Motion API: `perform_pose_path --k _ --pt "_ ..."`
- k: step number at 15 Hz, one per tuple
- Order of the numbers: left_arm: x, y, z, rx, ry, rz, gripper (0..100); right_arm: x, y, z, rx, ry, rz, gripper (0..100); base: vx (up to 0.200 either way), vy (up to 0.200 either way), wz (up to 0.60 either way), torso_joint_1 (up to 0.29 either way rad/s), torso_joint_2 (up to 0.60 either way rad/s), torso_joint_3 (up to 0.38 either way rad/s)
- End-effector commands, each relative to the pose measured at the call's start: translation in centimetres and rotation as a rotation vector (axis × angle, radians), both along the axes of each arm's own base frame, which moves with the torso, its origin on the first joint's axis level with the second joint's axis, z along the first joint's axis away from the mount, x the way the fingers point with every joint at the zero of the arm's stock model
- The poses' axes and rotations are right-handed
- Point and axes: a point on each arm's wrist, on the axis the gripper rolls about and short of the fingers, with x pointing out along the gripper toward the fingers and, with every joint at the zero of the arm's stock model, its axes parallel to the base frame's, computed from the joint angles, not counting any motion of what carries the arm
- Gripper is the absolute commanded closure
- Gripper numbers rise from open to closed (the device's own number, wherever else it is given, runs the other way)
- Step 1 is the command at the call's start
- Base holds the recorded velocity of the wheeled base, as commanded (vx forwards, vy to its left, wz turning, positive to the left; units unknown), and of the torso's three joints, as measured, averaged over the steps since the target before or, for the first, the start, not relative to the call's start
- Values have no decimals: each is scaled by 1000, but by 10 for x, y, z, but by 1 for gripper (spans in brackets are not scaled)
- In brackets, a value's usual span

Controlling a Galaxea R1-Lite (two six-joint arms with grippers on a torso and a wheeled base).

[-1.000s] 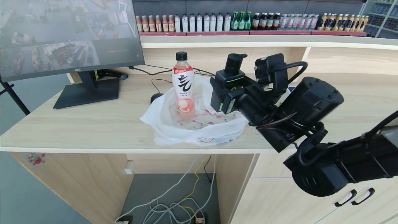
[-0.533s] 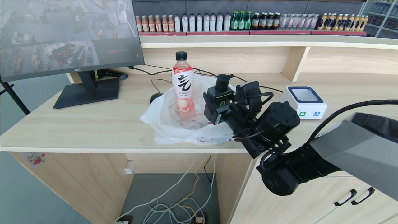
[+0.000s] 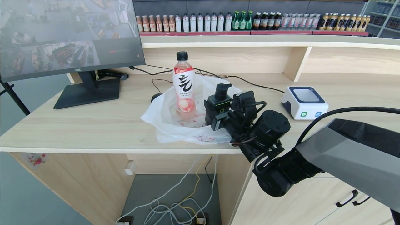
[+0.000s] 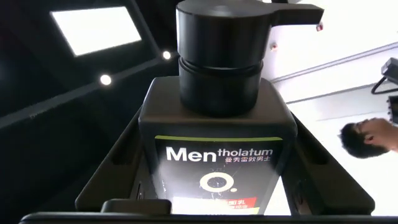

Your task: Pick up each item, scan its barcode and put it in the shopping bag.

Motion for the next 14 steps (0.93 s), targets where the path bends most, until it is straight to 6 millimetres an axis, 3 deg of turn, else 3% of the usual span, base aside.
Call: perform_pose_path --k 1,6,10,13,14 --pt "0 0 0 -1 0 1 0 -1 -1 0 -29 -80 -42 100 0 0 0 0 0 0" --pt "0 0 0 -1 0 1 0 11 3 -10 -189 -361 -234 100 0 0 0 0 0 0" --pt "0 0 0 -1 0 1 0 16 4 -5 -334 -780 -460 100 0 0 0 0 0 0" --pt "0 0 0 -1 0 1 0 27 17 -12 -506 -1138 -626 100 0 0 0 0 0 0" --pt "0 0 0 -1 0 1 0 32 20 -3 -513 -1237 -695 100 0 0 0 0 0 0"
